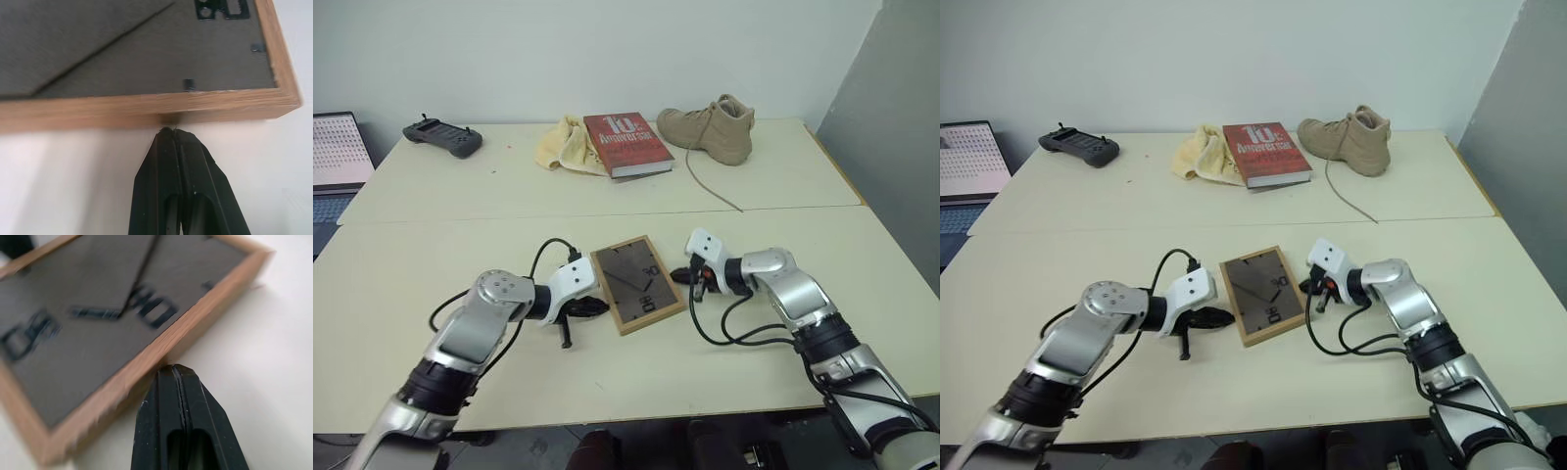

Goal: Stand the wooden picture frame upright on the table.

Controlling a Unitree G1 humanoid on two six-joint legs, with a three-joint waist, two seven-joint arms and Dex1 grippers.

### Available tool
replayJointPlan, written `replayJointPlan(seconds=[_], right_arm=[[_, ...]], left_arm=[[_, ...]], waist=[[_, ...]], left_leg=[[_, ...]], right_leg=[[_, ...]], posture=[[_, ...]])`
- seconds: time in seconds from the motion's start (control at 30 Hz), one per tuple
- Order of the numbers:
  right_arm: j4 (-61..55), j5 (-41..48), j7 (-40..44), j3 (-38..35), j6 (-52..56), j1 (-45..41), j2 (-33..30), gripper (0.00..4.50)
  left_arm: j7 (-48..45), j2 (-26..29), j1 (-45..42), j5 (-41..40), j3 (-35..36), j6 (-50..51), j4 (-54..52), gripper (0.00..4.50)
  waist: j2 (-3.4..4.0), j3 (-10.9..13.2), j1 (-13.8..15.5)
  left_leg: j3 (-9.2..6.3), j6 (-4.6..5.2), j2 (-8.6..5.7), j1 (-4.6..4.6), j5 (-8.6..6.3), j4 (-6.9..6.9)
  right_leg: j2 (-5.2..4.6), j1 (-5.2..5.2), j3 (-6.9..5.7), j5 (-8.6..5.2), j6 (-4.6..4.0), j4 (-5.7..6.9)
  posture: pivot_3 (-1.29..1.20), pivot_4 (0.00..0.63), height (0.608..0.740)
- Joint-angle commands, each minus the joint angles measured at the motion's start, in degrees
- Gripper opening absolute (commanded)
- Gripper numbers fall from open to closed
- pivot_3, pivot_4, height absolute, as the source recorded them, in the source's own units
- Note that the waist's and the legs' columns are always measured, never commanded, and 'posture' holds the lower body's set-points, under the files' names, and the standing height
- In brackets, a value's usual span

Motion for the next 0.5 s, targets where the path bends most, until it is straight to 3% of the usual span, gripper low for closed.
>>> replayJointPlan(seconds=[0.03, 0.5], right_arm=[[-4.73, 1.19, 1.35, -0.14, 1.69, 0.15, -0.71, 0.00], [-8.07, 3.43, 2.63, -0.59, 4.05, 2.28, -2.91, 0.00]], left_arm=[[0.93, 1.81, 0.02, 0.09, 0.96, -0.48, 0.39, 0.01], [0.98, 3.94, -3.86, -2.38, 3.97, -1.61, 10.62, 0.01]], waist=[[0.00, 0.00, 0.04], [0.00, 0.00, 0.03]], left_leg=[[0.00, 0.00, 0.00, 0.01, 0.00, 0.00], [-0.03, 0.00, 0.00, 0.06, 0.00, 0.00]], right_leg=[[0.00, 0.01, -0.01, 0.00, 0.00, 0.02], [0.01, 0.07, -0.05, 0.00, 0.00, 0.01]], posture=[[0.00, 0.150, 0.740], [0.00, 0.150, 0.740]])
